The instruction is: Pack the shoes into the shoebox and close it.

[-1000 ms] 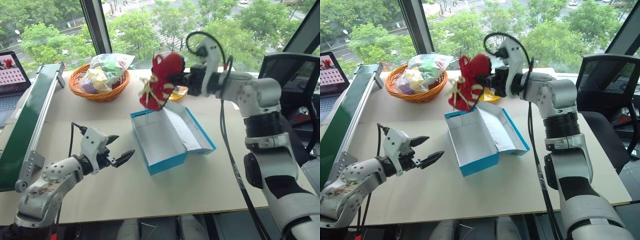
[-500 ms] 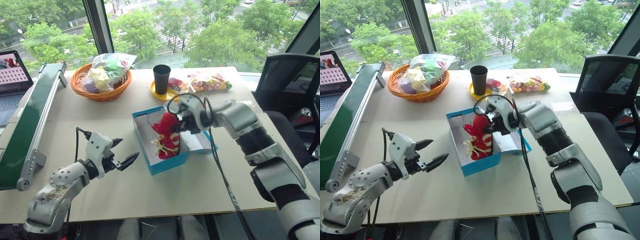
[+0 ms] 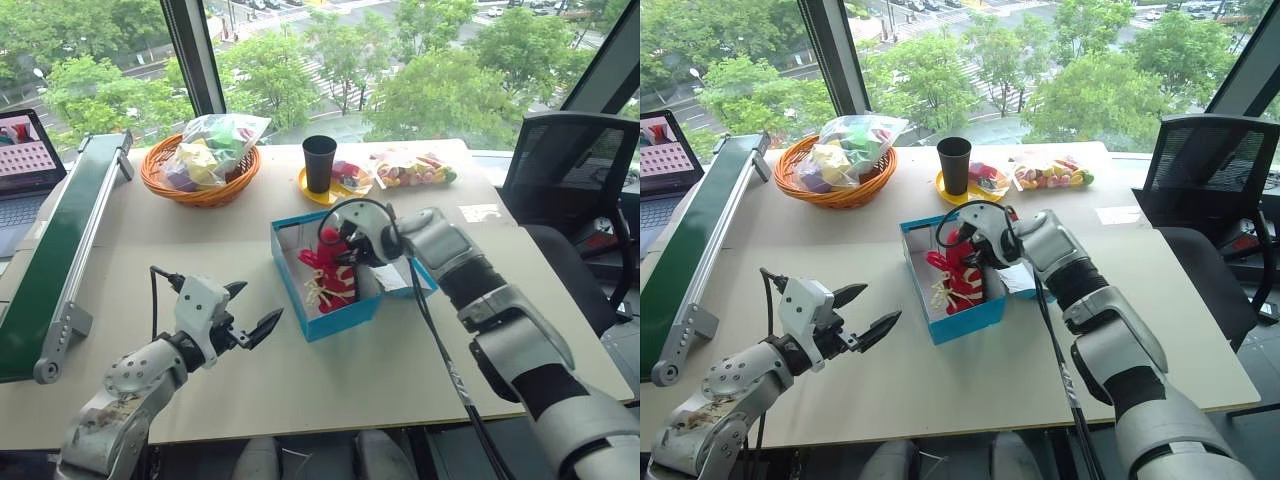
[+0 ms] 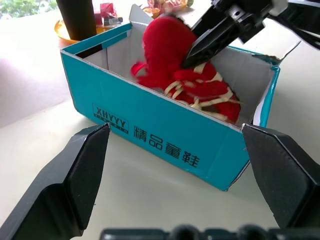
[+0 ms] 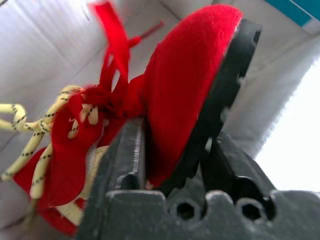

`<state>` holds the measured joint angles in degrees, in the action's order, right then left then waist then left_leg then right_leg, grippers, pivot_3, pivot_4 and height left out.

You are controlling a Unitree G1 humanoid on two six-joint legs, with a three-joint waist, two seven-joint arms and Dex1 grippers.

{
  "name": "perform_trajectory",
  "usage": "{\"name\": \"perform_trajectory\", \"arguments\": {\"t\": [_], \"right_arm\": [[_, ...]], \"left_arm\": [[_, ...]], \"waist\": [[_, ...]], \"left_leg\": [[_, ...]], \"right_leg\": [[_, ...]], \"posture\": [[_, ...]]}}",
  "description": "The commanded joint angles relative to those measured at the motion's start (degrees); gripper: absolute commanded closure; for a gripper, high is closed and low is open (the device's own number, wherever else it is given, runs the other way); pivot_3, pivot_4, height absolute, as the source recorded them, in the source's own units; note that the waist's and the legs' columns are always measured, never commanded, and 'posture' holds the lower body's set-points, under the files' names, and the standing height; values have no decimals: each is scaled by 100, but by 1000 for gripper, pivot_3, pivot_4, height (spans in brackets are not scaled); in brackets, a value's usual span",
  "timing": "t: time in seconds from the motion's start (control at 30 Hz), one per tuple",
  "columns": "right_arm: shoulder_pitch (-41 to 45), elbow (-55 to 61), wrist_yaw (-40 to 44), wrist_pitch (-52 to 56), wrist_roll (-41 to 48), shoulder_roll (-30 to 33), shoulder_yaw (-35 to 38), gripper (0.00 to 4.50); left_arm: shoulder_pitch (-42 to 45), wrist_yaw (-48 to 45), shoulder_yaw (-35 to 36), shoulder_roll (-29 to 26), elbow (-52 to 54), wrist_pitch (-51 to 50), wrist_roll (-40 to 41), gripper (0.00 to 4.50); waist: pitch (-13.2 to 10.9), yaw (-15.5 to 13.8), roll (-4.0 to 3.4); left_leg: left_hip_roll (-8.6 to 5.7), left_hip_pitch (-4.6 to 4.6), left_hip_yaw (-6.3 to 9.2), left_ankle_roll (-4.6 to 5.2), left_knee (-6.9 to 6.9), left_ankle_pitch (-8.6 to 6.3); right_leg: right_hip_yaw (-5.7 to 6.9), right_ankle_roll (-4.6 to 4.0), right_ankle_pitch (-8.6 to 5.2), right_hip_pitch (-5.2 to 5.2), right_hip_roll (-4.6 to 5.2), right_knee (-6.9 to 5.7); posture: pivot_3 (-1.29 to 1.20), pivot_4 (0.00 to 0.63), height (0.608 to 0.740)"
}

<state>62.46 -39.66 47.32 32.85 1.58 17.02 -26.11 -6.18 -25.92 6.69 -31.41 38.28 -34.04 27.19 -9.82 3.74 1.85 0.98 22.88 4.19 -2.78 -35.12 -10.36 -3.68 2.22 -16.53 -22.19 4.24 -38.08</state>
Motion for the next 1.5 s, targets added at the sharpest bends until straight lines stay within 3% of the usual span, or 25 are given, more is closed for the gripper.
{"name": "perform_trajectory", "arguments": {"t": [0.03, 0.13, 0.17, 0.37, 0.53, 0.67, 0.8, 1.17, 1.4, 1.5], "right_arm": [[187, -152, -324, -214, -101, -164, 385, 1251], [301, -39, -458, -244, -70, -330, 606, 193], [325, -6, -482, -251, -85, -355, 652, 57], [530, 718, -440, 220, 244, -442, 1186, 57], [477, 1534, 559, 509, 1185, -255, 1831, 57], [-41, 2110, 1500, 110, 1596, 151, 1910, 57], [-375, 2158, 1789, 129, 1770, 222, 1876, 57], [-920, 2260, 1201, -613, 1577, -700, 1666, 57], [-1031, 2309, 626, -1261, 1601, -1316, 1846, 57], [-1052, 2198, 684, -1464, 1476, -1291, 1712, 57]], "left_arm": [[-34, 22, 208, -73, 237, -41, 47, 0], [-39, 0, 264, -108, 229, -69, 54, 0], [-33, -7, 275, -115, 222, -79, 52, 0], [-104, -100, 560, -228, 168, -110, 112, 0], [-142, -16, 1040, -215, 19, -229, 290, 0], [-313, 252, 1651, -102, -231, -358, 353, 0], [-436, 622, 2124, 64, -398, -340, 233, 0], [-365, 1956, 2995, 469, -571, -241, -512, 0], [-319, 1988, 3090, 454, -512, -255, -520, 0], [-298, 2052, 3098, 501, -458, -261, -526, 0]], "waist": [[-1, -15, -1], [-2, -28, -2], [-2, -27, -2], [-3, -25, -5], [-4, -26, -5], [-3, -38, -5], [-3, -31, -5], [-3, 5, -4], [-3, -16, -4], [-3, -18, -4]], "left_leg": [[-1, 6, 0, 0, 0, 0], [-5, 38, 3, 0, -3, 0], [-6, 41, 3, 0, -2, 0], [-4, 40, 3, 0, 2, 0], [-3, 42, 3, 0, 4, 0], [-3, 40, 3, 0, 4, 0], [-2, 35, 5, 0, 1, 0], [-2, 35, 4, 0, 2, 0], [-3, 35, 5, -1, 2, -1], [-2, 34, 5, -1, 3, -1]], "right_leg": [[0, 0, 0, -5, 1, 0], [2, 1, 1, -29, 6, 0], [1, 1, 1, -33, 7, 0], [1, 1, 1, -38, 5, -1], [2, 1, 1, -38, 5, 1], [5, 1, 0, -32, 6, 4], [8, 1, 0, -25, 7, 6], [5, 1, 0, -30, 6, 2], [5, 1, 1, -29, 7, 1], [6, 1, 1, -30, 6, 1]], "posture": [[0, 150, 738], [0, 150, 738], [0, 150, 738], [0, 150, 738], [0, 150, 738], [0, 150, 738], [0, 150, 738], [0, 150, 738], [0, 150, 738], [0, 150, 738]]}}
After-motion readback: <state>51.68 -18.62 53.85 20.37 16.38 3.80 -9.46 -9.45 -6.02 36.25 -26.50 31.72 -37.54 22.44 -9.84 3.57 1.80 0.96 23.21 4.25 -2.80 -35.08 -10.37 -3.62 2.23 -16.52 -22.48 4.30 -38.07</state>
